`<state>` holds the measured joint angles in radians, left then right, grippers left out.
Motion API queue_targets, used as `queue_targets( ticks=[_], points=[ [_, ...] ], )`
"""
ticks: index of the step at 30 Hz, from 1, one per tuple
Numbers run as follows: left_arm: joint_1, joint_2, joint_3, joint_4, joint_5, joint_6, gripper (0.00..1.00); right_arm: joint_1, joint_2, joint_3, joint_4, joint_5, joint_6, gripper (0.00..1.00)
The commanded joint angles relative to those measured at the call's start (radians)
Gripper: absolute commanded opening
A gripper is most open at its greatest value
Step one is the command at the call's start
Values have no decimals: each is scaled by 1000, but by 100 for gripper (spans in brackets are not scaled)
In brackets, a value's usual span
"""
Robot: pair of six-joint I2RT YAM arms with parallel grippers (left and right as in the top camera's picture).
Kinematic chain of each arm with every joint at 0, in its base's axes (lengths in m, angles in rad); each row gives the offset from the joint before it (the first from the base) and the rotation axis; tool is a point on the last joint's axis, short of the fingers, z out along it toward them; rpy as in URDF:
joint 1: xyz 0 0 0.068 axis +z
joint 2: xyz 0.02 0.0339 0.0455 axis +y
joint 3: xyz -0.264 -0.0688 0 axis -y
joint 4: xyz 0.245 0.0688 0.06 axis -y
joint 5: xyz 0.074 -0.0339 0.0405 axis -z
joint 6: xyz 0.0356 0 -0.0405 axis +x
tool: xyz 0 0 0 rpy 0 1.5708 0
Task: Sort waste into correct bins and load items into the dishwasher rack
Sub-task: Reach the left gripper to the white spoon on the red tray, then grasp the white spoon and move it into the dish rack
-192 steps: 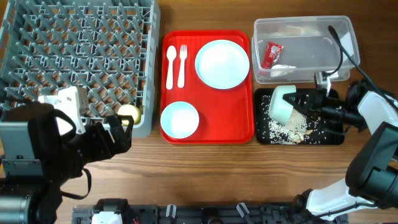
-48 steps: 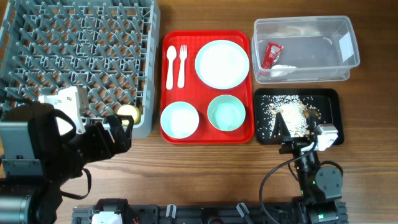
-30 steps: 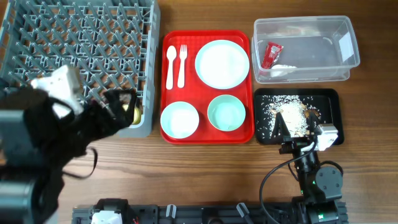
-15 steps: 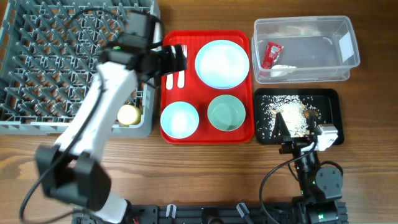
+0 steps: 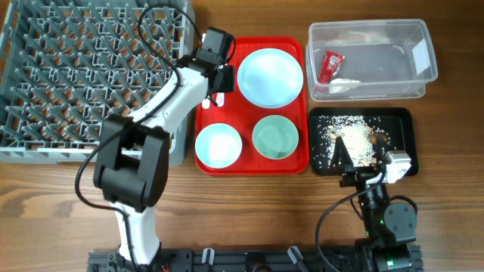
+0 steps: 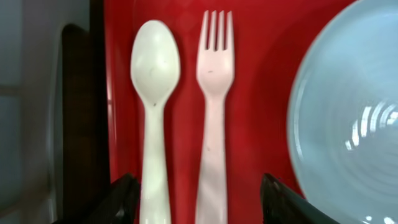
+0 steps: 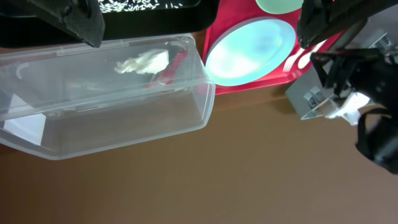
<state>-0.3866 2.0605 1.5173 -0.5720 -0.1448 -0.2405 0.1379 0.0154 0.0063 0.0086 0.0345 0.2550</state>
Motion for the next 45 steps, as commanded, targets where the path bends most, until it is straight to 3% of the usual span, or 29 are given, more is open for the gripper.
queue_targets(
  ticks=[1,7,15,24,29,35,45],
  points=[
    [7,-6,-4,7,-15,-33,66,-7,-12,-1,6,18,-16,100],
    [6,2,-10,20,-32,-33,66,-7,-12,-1,6,18,-16,100],
    [23,77,-10,90,-70,-37,48,-7,-12,-1,6,18,-16,100],
    [25,134,-10,125,-92,-37,45,-7,-12,-1,6,18,-16,100],
    [25,146,-10,132,-80,-38,32,-7,-12,-1,6,18,-16,100],
    [24,146,-10,99,-78,-52,4,-7,-12,-1,6,18,-16,100],
    [30,14,-10,72,-18,-56,4,-7,-12,-1,5,18,-16,100]
  ],
)
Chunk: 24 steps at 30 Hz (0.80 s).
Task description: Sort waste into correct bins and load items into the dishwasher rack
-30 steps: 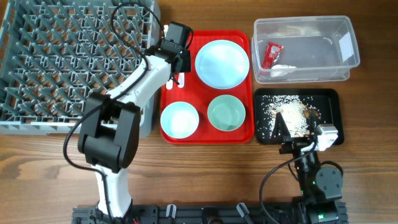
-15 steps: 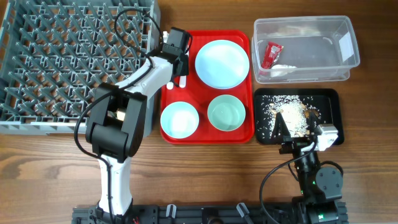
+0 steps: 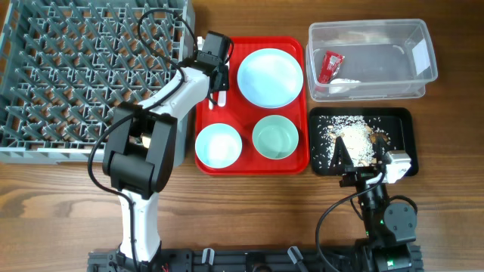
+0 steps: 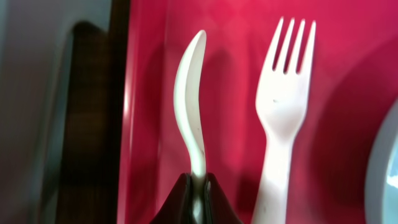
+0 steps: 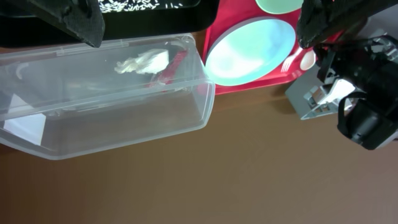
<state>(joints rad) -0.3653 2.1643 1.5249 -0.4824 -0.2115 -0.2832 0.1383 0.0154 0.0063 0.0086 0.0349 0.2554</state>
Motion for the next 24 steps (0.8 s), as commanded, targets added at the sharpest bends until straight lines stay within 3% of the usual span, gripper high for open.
queue_targets(
  ticks=[1,7,12,15,24],
  points=[
    [8,-117,-18,-27,59,-13,4,-8,-12,-1,5,17,-16,100],
    [14,-300,-18,-113,68,-5,4,-8,-12,-1,6,17,-16,100],
    [46,-414,-18,-195,-29,137,4,-8,-11,-1,6,17,-16,100],
    [85,-408,-19,-222,-153,167,4,-8,-11,-1,5,17,-17,100],
    [167,-288,-20,-241,-85,198,14,-8,-11,-1,6,17,-16,100]
  ],
)
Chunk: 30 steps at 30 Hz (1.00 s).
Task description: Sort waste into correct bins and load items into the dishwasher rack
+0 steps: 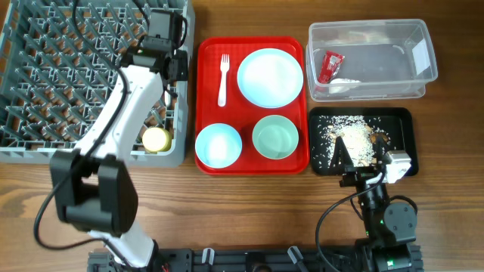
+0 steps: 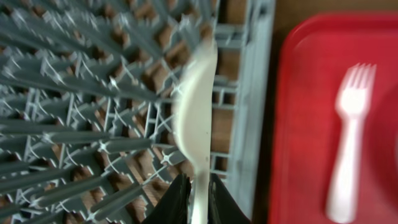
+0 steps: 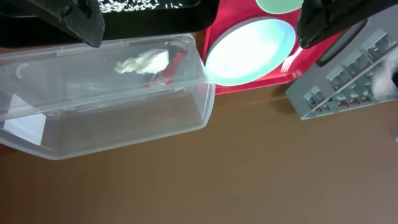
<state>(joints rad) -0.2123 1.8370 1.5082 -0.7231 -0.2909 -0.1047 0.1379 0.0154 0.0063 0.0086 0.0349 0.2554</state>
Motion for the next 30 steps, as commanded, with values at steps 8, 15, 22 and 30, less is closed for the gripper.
queue_targets(
  ticks=[8,15,22,30],
  points=[
    [-31,-28,1,-7,247,15,68,-7,-11,-1,5,17,-16,100],
    [-123,64,-4,107,316,-8,59,-7,-11,-1,6,17,-16,100],
    [-141,274,-4,267,294,-198,55,-7,-11,-1,6,17,-16,100],
    [-143,377,-4,304,294,-221,45,-7,-11,-1,6,17,-17,100]
  ],
)
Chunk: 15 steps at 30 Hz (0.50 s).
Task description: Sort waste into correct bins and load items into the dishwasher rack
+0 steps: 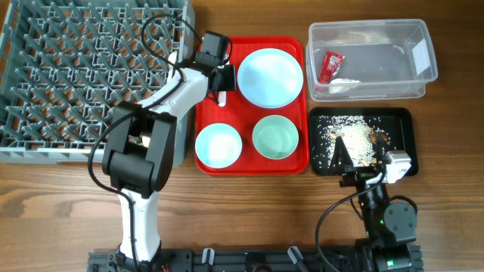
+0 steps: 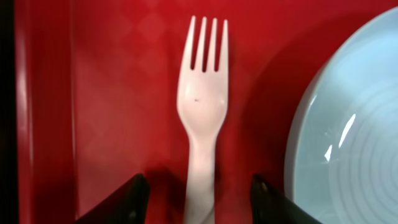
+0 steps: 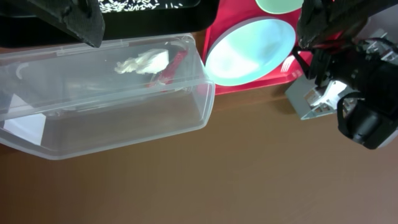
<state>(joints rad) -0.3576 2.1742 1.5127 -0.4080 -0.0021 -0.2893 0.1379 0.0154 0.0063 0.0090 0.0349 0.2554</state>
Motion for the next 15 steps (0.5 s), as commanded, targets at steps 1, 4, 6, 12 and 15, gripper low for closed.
queue_targets(
  ticks=[1,4,6,12,15],
  points=[
    [2,40,-8,-14,5,-36,39,-7,-11,-1,5,17,-17,100],
    [2,40,-8,-35,5,-33,7,-7,-11,-1,5,17,-16,100],
    [2,39,-8,-53,5,-33,4,-7,-11,-1,5,17,-17,100],
    [5,-44,-7,-108,5,-33,4,-7,-11,-1,5,17,-16,100],
    [5,-142,-5,-133,5,-32,4,-7,-11,-1,5,17,-16,100]
  ],
)
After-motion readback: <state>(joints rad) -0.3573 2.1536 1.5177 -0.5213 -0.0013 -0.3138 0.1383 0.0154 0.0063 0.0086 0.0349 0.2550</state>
